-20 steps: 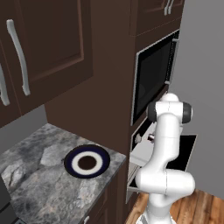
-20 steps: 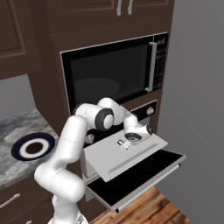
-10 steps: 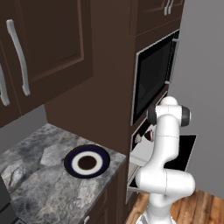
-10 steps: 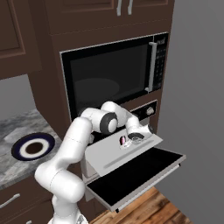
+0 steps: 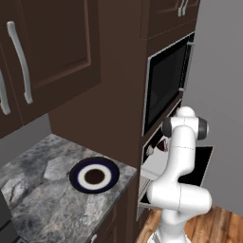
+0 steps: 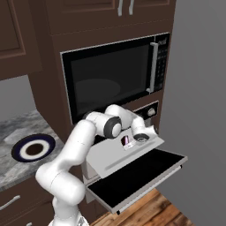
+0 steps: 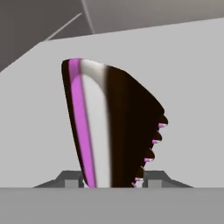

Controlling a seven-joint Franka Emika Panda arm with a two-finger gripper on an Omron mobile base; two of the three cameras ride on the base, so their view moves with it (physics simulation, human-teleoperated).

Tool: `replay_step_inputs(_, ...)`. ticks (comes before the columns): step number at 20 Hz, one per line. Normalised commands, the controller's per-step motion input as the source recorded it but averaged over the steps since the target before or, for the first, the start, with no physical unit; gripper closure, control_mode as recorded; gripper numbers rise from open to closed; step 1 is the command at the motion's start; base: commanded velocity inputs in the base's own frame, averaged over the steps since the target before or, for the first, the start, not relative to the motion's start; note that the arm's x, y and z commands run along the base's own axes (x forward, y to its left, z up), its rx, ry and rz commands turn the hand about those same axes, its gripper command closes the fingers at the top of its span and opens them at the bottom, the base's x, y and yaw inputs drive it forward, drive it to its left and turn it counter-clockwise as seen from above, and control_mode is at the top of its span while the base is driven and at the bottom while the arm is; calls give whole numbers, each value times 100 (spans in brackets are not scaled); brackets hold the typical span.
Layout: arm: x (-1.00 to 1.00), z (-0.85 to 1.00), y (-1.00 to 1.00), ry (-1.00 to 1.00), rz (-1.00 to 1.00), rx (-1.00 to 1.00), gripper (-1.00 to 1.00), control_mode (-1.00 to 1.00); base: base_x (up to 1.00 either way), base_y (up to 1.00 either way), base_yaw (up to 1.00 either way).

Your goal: Take the baked cake out of the oven and place it on the plate for cooling. Then close the oven door.

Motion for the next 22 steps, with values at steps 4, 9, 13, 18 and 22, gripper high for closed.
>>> replay_step_inputs(4, 0, 0, -7, 0, 0, 9, 100, -100, 0, 0, 0)
replay_step_inputs(9, -15, 0, -22, -3, 0, 11, 100, -100, 0, 0, 0)
replay_step_inputs(13, -52, 0, -42, -8, 0, 10, 100, -100, 0, 0, 0)
replay_step_inputs(18, -62, 12, -29, -18, 0, 9, 100, -100, 0, 0, 0)
replay_step_inputs(22, -56, 44, 0, -32, 0, 8, 100, -100, 0, 0, 0)
